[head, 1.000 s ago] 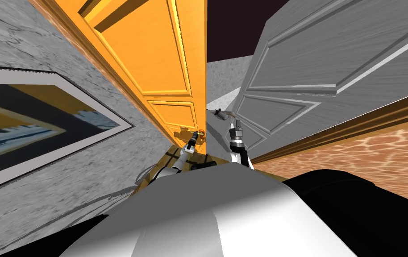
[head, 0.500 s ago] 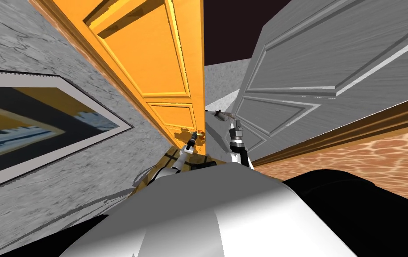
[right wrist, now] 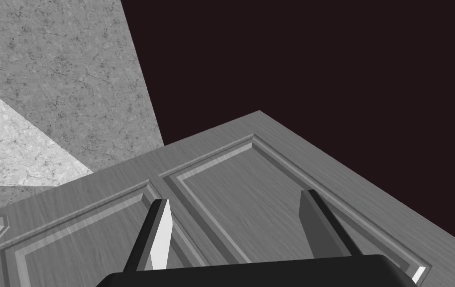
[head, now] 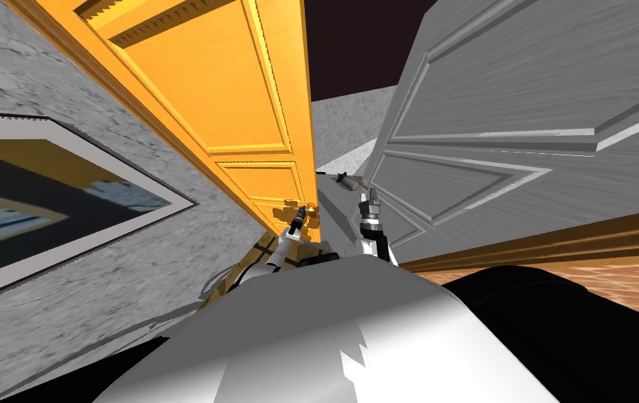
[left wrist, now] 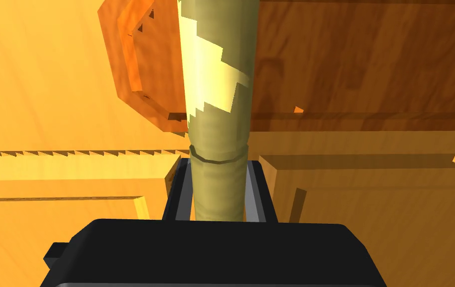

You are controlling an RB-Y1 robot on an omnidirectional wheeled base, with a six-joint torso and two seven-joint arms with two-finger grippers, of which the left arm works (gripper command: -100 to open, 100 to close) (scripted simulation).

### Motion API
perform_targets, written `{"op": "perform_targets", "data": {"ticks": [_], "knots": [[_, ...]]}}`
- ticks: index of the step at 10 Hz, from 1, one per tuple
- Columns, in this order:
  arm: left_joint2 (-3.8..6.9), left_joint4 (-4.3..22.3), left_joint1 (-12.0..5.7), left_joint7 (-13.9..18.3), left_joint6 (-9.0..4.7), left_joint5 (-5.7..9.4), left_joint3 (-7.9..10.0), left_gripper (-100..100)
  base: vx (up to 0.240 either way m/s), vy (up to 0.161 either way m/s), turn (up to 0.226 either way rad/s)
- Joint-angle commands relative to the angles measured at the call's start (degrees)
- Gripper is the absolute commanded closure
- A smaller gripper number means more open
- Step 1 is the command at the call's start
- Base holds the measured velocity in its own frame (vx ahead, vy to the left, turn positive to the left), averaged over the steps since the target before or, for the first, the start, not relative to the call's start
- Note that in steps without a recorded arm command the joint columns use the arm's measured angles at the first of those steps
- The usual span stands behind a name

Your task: Push the door open

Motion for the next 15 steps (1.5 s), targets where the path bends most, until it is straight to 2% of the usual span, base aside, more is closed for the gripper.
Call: {"op": "perform_targets", "data": {"ticks": [1,6,8,10,11,13,15], "knots": [[0.95,0.53,-0.72,-0.56,-0.55,0.4,1.64,100,0.109,-0.114,0.044],[2.06,0.66,-0.74,-1.77,-0.19,1.34,4.67,100,0.115,-0.127,0.059],[2.06,0.66,-0.74,-1.77,-0.19,1.34,4.67,100,0.069,-0.066,0.016],[2.38,0.74,-0.75,-2.5,0.02,1.91,6.49,100,0.102,-0.112,0.058],[2.38,1.14,-0.75,-2.5,0.02,1.91,6.49,100,0.09,-0.13,0.073],[2.48,0.81,-0.77,-3.21,0.23,2.46,8.27,100,0.134,-0.142,0.096],[2.48,1.04,-0.77,-3.21,0.23,2.46,8.27,100,0.087,-0.088,0.021]]}}
